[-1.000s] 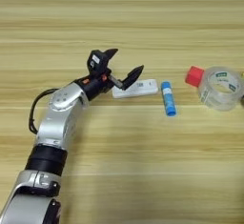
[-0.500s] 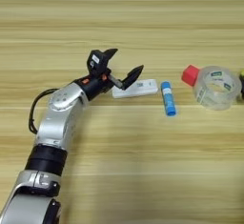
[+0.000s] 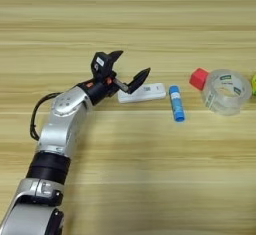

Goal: Move the objects on the table

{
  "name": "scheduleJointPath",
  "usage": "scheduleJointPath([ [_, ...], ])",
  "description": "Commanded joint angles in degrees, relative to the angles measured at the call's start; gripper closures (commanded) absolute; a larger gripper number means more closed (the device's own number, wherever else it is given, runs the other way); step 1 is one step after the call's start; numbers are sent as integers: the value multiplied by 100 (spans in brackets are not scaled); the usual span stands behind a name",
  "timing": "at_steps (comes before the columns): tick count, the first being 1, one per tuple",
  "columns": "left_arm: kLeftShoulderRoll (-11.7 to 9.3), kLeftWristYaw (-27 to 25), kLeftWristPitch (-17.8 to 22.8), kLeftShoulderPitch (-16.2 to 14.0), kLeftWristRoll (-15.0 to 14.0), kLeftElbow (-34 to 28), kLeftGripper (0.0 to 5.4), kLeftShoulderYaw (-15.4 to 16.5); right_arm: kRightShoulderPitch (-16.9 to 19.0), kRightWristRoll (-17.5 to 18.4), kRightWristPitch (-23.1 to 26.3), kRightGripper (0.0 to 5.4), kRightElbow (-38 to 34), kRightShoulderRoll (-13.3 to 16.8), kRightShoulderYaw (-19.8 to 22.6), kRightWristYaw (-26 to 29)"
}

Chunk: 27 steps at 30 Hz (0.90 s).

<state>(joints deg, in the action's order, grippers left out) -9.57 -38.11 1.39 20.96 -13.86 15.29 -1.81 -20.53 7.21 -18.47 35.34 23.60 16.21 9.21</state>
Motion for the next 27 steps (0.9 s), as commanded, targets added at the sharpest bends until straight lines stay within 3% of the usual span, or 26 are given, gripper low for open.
scheduleJointPath([
  [1, 4, 70, -2, 18, 2, -85, 0, 0, 233, 131, 540, 2, -761, -120, -8, -52],
  [5, 20, 162, -3, -8, 39, -143, 0, -22, 505, 167, 1317, 2, -1775, -178, -30, -175],
  [10, 66, 254, 55, -57, 40, -275, 0, -88, 889, 437, 2722, 2, -3094, -170, -121, -73],
  [16, 140, 369, 145, -111, 56, -451, 0, -172, 1220, 737, 3919, 2, -4079, -47, -54, 160],
  [21, 193, 454, 218, -148, 41, -571, 0, -221, 1357, 1246, 4791, 2, -4549, 17, 119, 449],
  [27, 237, 550, 298, -202, 53, -719, 0, -284, 1462, 1584, 5640, 2, -4763, 177, 268, 595],
])
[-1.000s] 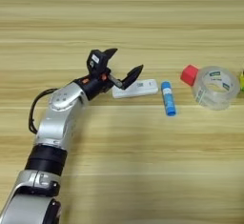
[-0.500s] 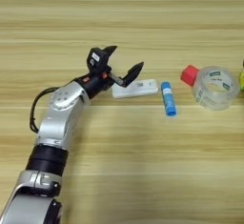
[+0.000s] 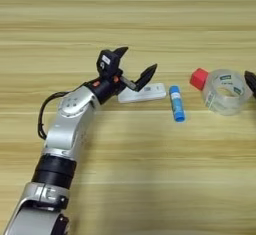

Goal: Move the objects on the table

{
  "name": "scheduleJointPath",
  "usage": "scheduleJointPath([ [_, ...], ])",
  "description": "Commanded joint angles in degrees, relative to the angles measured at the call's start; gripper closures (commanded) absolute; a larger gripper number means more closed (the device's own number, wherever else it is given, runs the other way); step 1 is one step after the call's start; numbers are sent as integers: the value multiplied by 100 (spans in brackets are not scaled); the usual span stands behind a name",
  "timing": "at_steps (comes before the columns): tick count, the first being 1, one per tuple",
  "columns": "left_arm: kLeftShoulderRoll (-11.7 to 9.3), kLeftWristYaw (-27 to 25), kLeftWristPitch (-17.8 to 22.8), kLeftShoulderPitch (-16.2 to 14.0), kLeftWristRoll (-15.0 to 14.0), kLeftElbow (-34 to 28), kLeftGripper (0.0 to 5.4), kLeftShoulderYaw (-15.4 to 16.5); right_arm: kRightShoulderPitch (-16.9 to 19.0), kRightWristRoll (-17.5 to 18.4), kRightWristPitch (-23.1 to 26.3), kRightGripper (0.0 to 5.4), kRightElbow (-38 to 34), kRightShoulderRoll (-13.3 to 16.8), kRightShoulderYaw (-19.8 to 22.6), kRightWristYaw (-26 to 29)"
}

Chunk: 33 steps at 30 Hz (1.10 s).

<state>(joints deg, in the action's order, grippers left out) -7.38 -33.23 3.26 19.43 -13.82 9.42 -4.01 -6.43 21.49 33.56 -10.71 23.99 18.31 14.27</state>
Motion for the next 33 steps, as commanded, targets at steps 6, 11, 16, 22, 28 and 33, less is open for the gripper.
scheduleJointPath([
  [6, -7, 112, 146, -78, 50, -204, 0, -97, 52, 247, 846, 2, -160, 198, 3, 181],
  [11, -20, 131, 170, -99, 54, -243, 0, -106, 36, 510, 1178, 2, -177, 155, -21, 419],
  [16, -28, 144, 165, -104, 60, -245, 0, -113, 42, 618, 1322, 2, -109, 165, -10, 557],
  [22, -47, 145, 156, -99, 60, -221, 0, -114, -107, 875, 1501, 2, 89, 28, 54, 654],
  [28, -46, 136, 129, -91, 73, -163, 0, -132, -755, 1398, 1962, 2, 904, -202, 456, 430],
  [33, -37, 143, 125, -95, 75, -155, 0, -146, -1016, 1433, 2009, 2, 1264, -204, 518, 333],
])
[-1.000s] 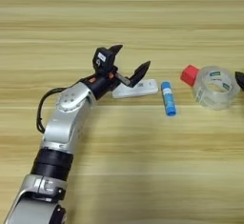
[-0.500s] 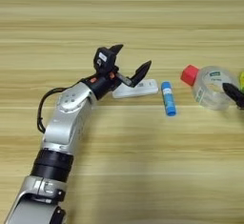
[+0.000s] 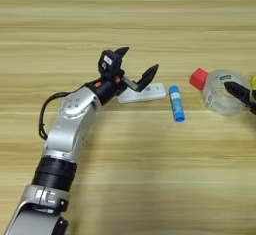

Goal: Move the objects on the table

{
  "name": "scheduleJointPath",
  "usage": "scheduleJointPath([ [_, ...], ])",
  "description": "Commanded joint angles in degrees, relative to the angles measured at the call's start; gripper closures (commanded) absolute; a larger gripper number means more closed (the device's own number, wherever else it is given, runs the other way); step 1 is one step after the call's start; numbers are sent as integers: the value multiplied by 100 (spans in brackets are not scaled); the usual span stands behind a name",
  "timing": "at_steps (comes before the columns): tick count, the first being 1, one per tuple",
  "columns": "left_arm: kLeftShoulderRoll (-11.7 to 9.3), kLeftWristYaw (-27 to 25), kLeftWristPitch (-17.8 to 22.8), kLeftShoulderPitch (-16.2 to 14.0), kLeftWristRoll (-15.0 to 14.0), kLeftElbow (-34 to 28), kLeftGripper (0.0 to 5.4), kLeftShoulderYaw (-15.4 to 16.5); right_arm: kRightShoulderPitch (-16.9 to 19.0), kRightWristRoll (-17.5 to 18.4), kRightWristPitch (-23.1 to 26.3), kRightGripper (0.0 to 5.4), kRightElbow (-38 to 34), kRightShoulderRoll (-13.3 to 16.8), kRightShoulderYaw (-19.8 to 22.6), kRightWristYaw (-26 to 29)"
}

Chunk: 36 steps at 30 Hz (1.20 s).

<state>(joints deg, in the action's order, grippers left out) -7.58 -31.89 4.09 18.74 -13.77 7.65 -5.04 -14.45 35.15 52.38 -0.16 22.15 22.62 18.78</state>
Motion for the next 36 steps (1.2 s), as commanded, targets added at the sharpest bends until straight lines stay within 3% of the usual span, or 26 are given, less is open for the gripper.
scheduleJointPath([
  [1, -17, 9, 41, -27, 70, 24, 0, -44, -260, 67, 131, 2, 271, -17, 91, -130],
  [9, -17, 19, 47, -40, 62, 6, 0, -51, -612, -59, 147, 2, 862, 13, -15, -153],
  [21, -28, 22, 68, -60, 43, -26, 0, -47, -838, -357, -219, 2, 1803, 37, -110, -77],
  [36, -31, 31, 68, -67, 45, -38, 0, -42, -888, -425, -405, 164, 2040, 47, -92, -75],
])
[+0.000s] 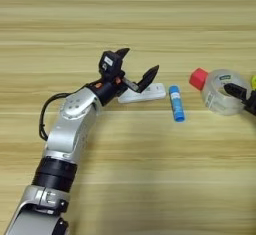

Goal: Move the objects on the table

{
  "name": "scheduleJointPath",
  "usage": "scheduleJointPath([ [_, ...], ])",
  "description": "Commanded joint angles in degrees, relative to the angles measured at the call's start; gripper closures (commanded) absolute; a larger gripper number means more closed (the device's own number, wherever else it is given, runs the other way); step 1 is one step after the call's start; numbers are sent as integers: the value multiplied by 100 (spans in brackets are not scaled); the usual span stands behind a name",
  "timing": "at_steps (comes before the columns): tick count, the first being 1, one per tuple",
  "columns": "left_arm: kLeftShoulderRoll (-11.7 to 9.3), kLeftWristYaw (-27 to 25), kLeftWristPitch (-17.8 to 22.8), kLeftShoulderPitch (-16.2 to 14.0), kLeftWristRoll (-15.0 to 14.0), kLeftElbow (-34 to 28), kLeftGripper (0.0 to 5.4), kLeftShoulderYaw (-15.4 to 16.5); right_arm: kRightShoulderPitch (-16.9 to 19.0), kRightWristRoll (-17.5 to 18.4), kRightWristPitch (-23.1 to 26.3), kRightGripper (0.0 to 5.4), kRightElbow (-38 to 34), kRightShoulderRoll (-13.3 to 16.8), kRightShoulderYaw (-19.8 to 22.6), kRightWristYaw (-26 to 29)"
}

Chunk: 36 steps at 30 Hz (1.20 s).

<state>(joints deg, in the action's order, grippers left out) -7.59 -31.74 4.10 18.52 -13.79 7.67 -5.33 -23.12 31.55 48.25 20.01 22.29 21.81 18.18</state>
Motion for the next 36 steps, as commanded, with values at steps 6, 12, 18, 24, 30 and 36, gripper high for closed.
scheduleJointPath([
  [6, -27, 24, 64, -49, 51, -46, 0, -16, 11, -78, -31, 222, -20, 38, -13, -21],
  [12, -32, 14, 63, -48, 51, -42, 0, -20, 81, -96, -78, 294, -196, 22, -12, -55],
  [18, -32, 16, 53, -48, 51, -33, 0, -15, 111, -114, -75, 345, -273, -11, -6, -69],
  [24, -40, 10, 47, -50, 48, -27, 0, -5, 126, -107, -102, 359, -284, -30, 5, -85],
  [30, -44, 13, 41, -49, 46, -28, 0, 1, 151, -126, -153, 361, -342, -46, -18, -91],
  [36, -40, 18, 35, -29, 46, -1, 0, 11, 206, -122, -206, 369, -551, -113, -36, -126],
])
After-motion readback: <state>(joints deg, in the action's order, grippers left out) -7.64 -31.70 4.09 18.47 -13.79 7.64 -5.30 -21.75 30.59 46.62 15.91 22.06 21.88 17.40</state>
